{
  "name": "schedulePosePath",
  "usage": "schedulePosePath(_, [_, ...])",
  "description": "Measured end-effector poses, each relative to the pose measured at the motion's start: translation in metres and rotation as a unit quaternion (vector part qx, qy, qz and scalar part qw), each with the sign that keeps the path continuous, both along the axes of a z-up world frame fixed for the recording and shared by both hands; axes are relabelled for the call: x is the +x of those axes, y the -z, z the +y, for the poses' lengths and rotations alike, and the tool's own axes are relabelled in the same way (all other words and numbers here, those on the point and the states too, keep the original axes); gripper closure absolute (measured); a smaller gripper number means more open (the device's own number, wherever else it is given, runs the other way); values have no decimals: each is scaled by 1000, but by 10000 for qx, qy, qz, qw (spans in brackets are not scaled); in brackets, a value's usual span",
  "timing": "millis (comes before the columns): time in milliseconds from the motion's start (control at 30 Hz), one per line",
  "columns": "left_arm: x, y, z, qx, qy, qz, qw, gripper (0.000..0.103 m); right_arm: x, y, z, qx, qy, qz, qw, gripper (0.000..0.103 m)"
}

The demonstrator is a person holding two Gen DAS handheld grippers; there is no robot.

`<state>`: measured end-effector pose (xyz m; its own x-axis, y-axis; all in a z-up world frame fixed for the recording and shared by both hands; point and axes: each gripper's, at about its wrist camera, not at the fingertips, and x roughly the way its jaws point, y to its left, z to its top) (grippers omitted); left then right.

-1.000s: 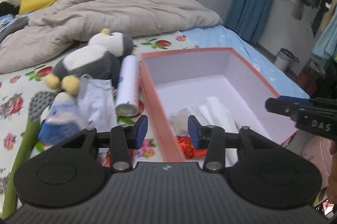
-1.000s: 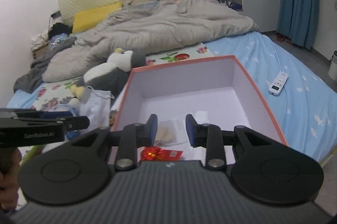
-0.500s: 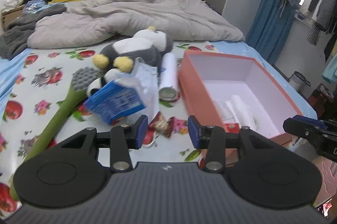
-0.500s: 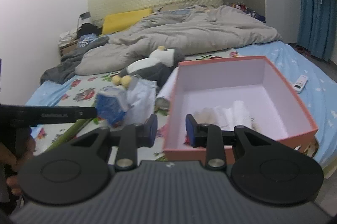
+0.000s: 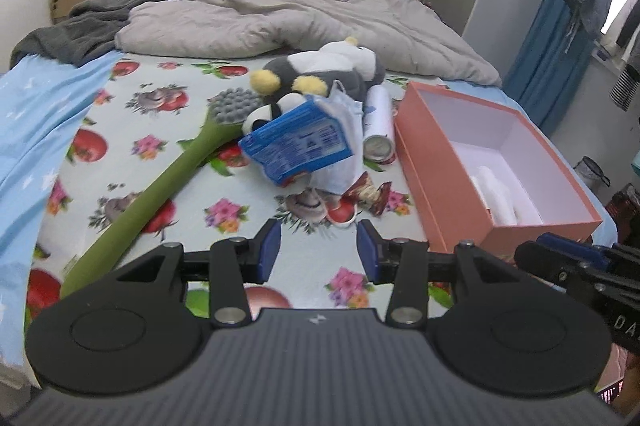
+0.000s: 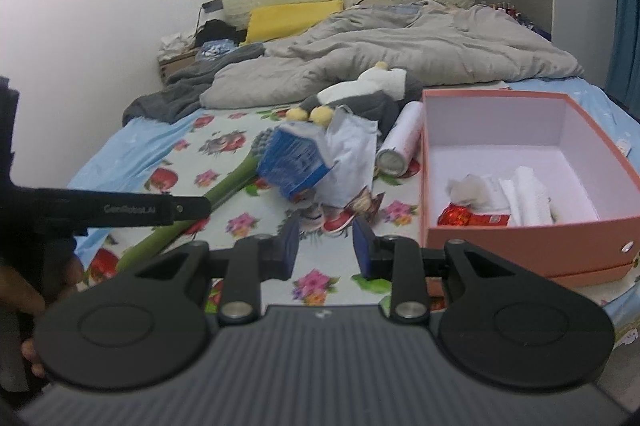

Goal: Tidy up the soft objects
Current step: 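Move both open grippers back toward the clutter beside the box, then grasp the blue snack packet with the left gripper while the right grasps the red candy wrapper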

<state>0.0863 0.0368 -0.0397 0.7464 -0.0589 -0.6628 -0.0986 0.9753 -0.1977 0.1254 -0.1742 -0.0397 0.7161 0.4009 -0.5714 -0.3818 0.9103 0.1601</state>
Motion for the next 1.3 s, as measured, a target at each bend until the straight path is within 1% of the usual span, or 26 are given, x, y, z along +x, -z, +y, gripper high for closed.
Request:
schedulePosePath(167, [-22,7,5,28,-113,55,9999,55,-18,9,7,-77,-12,-11,10000,71])
schedulePosePath(267, [-33,13,7,-12,-167,120,9998,55,-24,17,10,-60,-36,80,9999,71])
schedulePosePath(367, [-37,19,9,-1,-203,157,9997,55,-25,23,15,-81,-65,135,9999,71])
schedulePosePath(467, [-30,27,12,-22,-247,238,9994,55,-22,29,21,-113,-93,183,9997,71])
schedulePosePath(500, [-28,30,13,-24,-260,261,9993,52,-20,31,23,-154,-108,175,9997,70])
schedulePosePath(600, [-17,39,17,2,-303,288,9991,42,-13,37,27,-210,-100,197,9995,70])
schedulePosePath(733, [2,53,25,-4,-308,368,9988,40,1,47,32,-330,-63,239,9991,70])
schedulePosePath(767, [7,58,27,-12,-321,386,9987,38,5,49,34,-362,-48,250,9990,68])
schedulePosePath(800, [12,61,29,-9,-331,404,9986,37,10,53,35,-395,-27,263,9989,62])
schedulePosePath(867, [23,68,33,-20,-364,422,9984,37,18,57,38,-428,-29,257,9987,54])
schedulePosePath(900, [28,71,35,-42,-377,425,9984,36,22,60,39,-457,-30,266,9986,52])
schedulePosePath(1033, [52,81,44,-35,-428,407,9982,36,41,72,47,-618,-17,293,9977,52])
schedulePosePath(1267, [106,89,57,355,-333,310,9983,35,83,85,65,-829,11,194,9964,52])
schedulePosePath(1300, [114,89,58,418,-299,292,9983,33,89,86,68,-872,12,157,9961,51])
